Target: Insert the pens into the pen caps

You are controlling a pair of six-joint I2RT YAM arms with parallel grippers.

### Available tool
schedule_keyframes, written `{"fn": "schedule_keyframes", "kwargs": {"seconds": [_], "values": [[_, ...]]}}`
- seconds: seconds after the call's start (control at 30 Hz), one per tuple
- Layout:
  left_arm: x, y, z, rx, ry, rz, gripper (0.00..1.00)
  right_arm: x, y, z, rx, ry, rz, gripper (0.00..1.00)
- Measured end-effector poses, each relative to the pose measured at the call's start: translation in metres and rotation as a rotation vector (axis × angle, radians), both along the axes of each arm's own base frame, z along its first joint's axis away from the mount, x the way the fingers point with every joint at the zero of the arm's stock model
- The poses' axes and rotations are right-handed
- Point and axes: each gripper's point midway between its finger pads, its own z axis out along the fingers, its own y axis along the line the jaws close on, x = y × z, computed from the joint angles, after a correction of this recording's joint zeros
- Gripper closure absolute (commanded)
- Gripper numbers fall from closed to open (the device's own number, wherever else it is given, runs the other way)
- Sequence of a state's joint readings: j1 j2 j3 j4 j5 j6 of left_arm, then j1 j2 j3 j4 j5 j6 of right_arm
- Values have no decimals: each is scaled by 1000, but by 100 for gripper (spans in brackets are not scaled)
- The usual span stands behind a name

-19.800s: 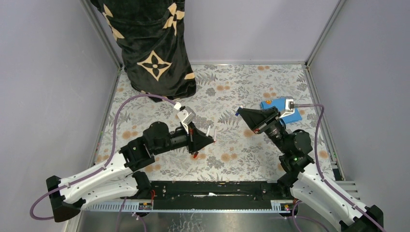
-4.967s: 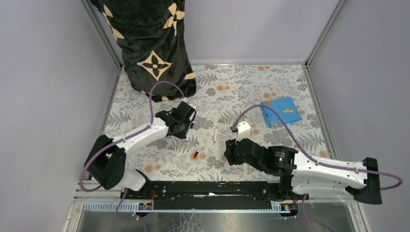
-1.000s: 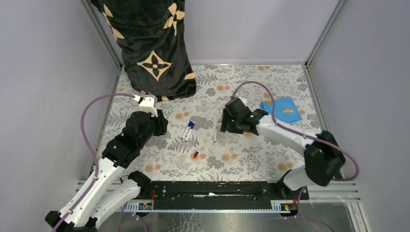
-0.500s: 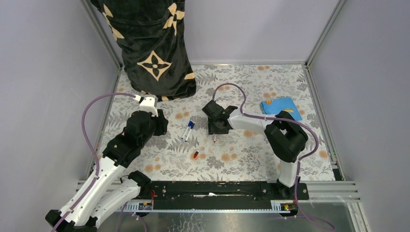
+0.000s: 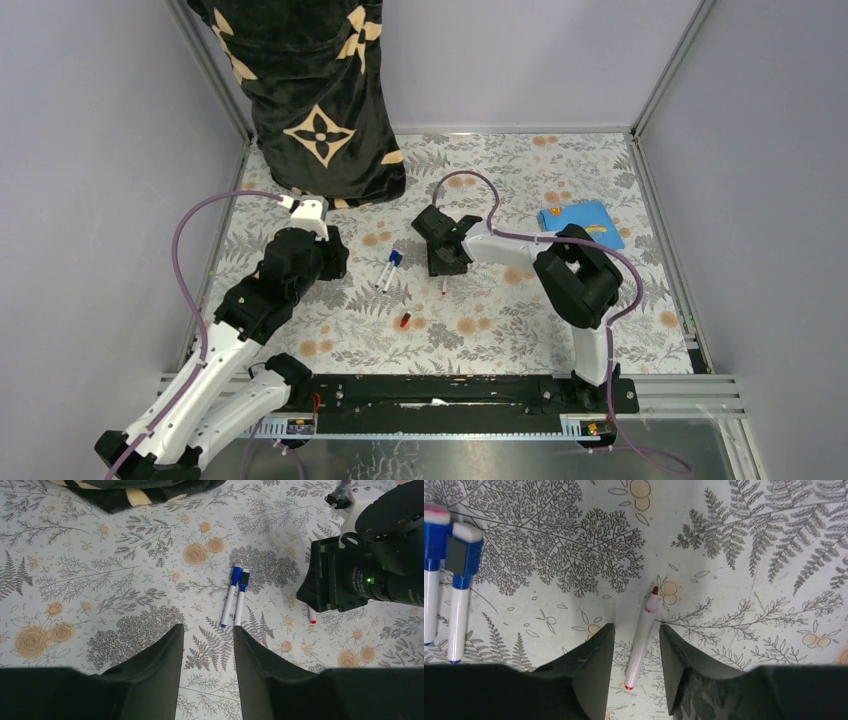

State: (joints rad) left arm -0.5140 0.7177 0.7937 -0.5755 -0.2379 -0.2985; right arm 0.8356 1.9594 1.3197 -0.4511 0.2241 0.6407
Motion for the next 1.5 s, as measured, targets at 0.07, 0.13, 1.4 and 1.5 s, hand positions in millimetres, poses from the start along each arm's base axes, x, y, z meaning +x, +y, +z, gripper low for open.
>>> {"fn": "schedule_keyframes", "kwargs": {"seconds": [0.07, 0.13, 1.4, 1.5], "values": [[0, 0, -1, 1, 2, 0, 52, 0, -1, -3, -15, 7, 3, 59], [0, 0, -1, 1, 2, 0, 52, 0, -2, -3, -20, 8, 6, 63], [-30, -67, 11, -335, 9, -279, 40, -68, -48, 91, 499, -302, 16, 100], [-42, -88, 4, -388, 50, -341, 40, -75, -51, 97, 557, -328, 14, 100]]}}
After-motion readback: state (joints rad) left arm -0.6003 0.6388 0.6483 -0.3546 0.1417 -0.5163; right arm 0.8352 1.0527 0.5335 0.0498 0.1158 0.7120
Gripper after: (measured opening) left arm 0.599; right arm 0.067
